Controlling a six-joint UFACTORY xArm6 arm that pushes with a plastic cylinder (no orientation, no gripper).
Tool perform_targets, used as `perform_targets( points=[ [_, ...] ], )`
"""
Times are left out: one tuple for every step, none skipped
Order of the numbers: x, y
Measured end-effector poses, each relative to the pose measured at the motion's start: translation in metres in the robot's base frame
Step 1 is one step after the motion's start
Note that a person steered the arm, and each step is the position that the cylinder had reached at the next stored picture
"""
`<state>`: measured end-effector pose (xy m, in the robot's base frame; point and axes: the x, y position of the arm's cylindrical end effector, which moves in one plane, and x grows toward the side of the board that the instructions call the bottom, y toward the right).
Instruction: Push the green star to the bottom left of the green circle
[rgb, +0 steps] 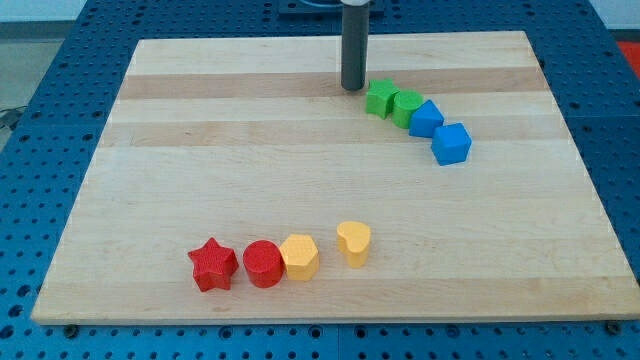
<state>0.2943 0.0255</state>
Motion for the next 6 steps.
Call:
perform_targets(
  points=[
    [-0.027, 0.007],
    [-0.03, 0.009],
    [-0.003, 0.022],
    [0.058, 0.024],
    [0.129, 0.027],
    [0.205, 0.027]
  ],
)
